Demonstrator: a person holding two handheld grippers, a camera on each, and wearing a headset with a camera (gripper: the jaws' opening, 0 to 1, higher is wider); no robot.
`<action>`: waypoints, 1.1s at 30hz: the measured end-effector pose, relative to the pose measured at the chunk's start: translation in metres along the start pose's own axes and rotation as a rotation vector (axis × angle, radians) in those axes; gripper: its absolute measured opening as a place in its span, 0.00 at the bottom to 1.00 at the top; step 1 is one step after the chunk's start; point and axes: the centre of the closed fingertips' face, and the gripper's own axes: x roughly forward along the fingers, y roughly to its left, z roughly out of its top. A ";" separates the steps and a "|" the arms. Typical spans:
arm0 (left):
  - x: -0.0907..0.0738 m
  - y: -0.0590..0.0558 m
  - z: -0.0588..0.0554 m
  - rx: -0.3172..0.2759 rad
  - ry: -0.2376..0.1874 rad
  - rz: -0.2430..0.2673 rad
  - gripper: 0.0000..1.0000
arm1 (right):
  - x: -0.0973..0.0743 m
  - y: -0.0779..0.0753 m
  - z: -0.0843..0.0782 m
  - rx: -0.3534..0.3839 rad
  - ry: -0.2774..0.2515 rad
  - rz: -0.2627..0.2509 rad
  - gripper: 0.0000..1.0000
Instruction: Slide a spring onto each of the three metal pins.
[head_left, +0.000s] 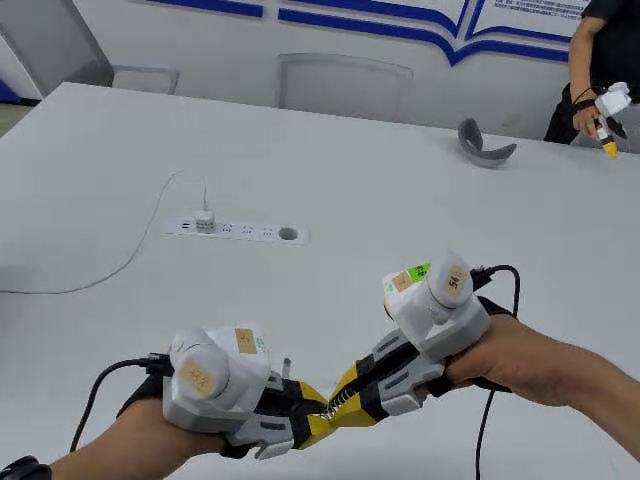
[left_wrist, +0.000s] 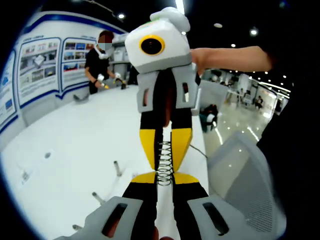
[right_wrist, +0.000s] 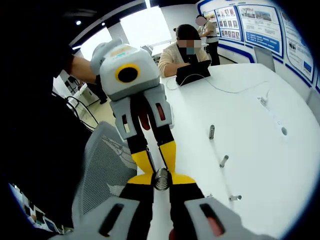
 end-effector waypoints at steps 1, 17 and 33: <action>0.000 0.000 -0.001 0.000 0.001 0.001 0.10 | 0.001 0.000 0.000 0.004 -0.004 -0.001 0.13; -0.003 -0.002 -0.032 -0.090 0.010 0.042 0.14 | 0.013 0.000 -0.019 0.060 0.000 -0.022 0.12; -0.023 0.026 -0.057 -0.201 -0.008 0.177 0.17 | 0.018 -0.023 -0.039 0.123 0.027 -0.102 0.13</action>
